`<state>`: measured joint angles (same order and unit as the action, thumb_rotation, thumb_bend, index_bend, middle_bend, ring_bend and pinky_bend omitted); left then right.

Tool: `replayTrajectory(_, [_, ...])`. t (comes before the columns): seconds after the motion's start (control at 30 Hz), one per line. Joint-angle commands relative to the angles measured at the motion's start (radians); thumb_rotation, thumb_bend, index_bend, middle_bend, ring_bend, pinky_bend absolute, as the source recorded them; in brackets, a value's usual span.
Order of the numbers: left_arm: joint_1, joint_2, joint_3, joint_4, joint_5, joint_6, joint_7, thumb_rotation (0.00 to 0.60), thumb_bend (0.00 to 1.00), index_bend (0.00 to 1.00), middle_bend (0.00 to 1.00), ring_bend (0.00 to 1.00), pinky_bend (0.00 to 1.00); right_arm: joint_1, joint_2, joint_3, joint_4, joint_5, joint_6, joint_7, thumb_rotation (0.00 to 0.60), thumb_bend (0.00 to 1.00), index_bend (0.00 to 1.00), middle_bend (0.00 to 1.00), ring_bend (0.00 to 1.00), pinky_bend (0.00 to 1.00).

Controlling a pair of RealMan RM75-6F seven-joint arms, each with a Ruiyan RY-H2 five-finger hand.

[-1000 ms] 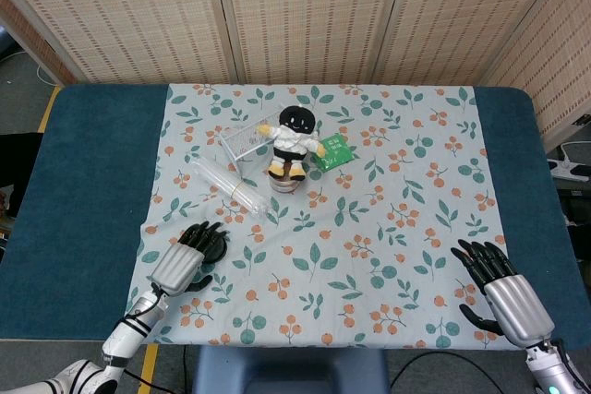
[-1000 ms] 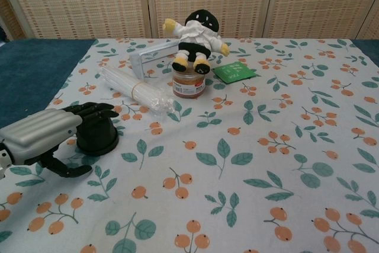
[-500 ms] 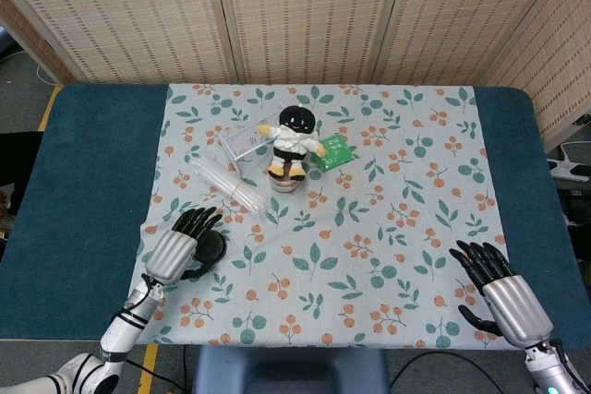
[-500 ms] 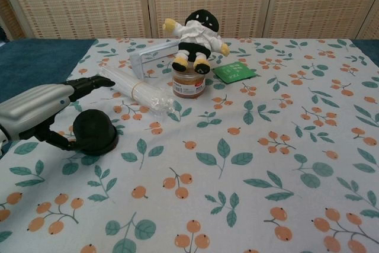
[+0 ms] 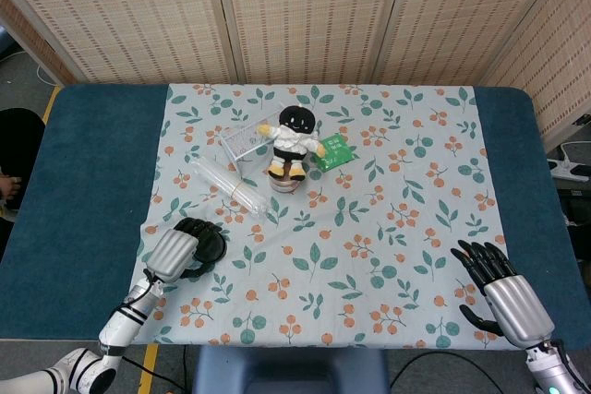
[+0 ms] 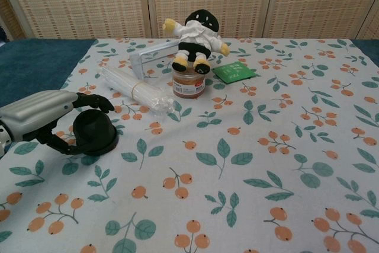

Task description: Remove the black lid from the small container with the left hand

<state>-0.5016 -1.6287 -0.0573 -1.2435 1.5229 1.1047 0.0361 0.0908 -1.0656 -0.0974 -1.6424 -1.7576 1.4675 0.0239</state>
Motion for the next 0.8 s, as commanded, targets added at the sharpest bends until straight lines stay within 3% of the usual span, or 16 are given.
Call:
replayTrajectory(0.03, [-0.006, -0.004, 0.002, 0.011, 0.001, 0.001, -0.011, 0.6, 0.32, 0.26, 0.3, 0.3, 0.23, 0.001, -0.001, 0.0, 0.0, 0.001, -0.003, -0.001, 0.6, 0.19, 0.0, 0.0, 0.0, 0.0])
replayTrajectory(0.4, [-0.004, -0.031, 0.0, 0.051, 0.003, 0.045, -0.037, 0.6, 0.34, 0.38, 0.4, 0.45, 0.32, 0.002, -0.002, 0.003, -0.001, 0.007, -0.007, -0.004, 0.6, 0.19, 0.0, 0.0, 0.0, 0.0])
replayTrajectory(0.8, [-0.003, -0.003, -0.015, -0.008, 0.024, 0.117, -0.053, 0.6, 0.39, 0.38, 0.41, 0.47, 0.32, 0.003, -0.003, 0.004, -0.001, 0.009, -0.01, -0.007, 0.6, 0.18, 0.0, 0.0, 0.0, 0.0])
